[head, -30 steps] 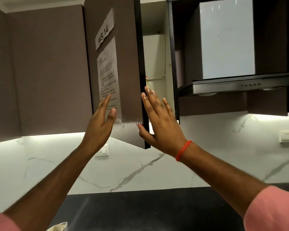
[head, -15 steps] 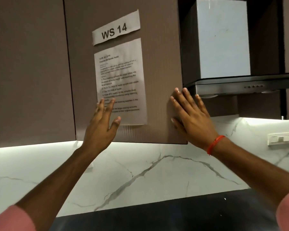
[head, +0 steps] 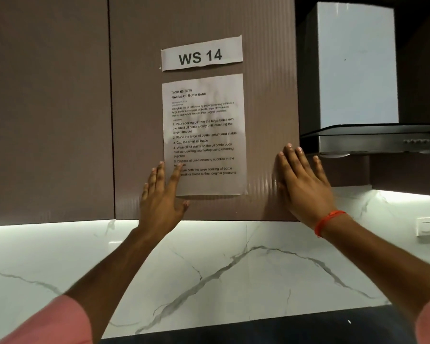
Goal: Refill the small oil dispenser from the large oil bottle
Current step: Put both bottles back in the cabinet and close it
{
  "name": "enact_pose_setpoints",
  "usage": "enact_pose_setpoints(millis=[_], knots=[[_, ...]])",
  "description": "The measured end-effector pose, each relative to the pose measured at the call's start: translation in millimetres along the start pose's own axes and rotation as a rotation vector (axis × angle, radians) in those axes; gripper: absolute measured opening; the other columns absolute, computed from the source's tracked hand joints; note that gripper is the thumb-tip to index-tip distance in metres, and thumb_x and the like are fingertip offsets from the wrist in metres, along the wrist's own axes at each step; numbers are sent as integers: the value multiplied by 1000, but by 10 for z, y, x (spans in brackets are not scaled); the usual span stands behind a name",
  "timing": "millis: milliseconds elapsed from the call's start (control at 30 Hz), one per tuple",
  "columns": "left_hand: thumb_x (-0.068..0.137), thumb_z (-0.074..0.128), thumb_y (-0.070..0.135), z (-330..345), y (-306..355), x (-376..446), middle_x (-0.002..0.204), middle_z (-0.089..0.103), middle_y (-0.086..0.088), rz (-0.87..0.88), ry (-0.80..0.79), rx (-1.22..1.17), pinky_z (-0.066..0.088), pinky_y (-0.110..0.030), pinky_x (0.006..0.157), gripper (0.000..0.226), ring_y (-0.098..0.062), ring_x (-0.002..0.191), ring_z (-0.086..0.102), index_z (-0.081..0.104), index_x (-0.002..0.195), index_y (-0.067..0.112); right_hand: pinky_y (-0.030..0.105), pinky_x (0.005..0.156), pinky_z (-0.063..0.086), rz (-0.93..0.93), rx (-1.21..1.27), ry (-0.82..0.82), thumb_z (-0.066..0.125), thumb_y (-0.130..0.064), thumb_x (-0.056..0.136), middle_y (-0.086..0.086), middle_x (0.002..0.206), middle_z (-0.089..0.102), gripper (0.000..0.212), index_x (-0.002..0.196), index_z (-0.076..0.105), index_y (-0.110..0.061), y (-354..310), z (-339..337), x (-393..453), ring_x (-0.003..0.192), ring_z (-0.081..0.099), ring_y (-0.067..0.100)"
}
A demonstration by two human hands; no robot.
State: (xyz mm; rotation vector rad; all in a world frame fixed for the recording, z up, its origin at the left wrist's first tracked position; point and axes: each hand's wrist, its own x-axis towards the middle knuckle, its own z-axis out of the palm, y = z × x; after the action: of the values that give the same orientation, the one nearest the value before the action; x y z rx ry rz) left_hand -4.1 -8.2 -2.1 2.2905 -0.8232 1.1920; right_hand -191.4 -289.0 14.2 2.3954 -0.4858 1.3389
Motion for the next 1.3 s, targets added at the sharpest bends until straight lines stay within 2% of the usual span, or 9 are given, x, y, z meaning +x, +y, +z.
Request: enact_pose_setpoints(millis=[200,367,700,1100,1300], knots=[[91,65,55,126,12,48,171,-3,-11,-32,-4,50,23,-56,122,98,-34,158,2,2,163,35,45,124,-10,13,19,-77,26,-39,108,7,168,-17,67,161,-9,-17,35,164,151,155,-14,24],[91,62,57,173,45,72,171,-3,-11,-50,2,101,24,-56,122,97,-34,158,3,1,163,34,44,122,-12,20,37,-88,24,-39,108,6,168,-17,67,161,-9,-17,23,291,217,156,-13,24],[91,63,55,289,79,127,171,-2,-14,-66,15,150,27,-58,121,96,-37,157,4,4,163,32,43,121,-13,22,77,-92,34,-34,107,7,169,-14,70,161,-8,-17,-34,607,271,156,-10,25],[92,62,55,451,54,192,171,1,-15,-72,35,180,31,-61,117,93,-40,156,6,9,164,29,48,126,-5,27,68,-119,44,-30,104,8,169,-13,79,161,-9,-17,-75,931,344,157,-6,26],[92,62,54,506,48,217,171,-1,-15,-79,32,191,33,-62,116,93,-41,156,5,7,164,29,49,126,-6,29,90,-124,38,-36,105,9,168,-16,77,160,-11,-15,-108,1010,345,156,-9,28]])
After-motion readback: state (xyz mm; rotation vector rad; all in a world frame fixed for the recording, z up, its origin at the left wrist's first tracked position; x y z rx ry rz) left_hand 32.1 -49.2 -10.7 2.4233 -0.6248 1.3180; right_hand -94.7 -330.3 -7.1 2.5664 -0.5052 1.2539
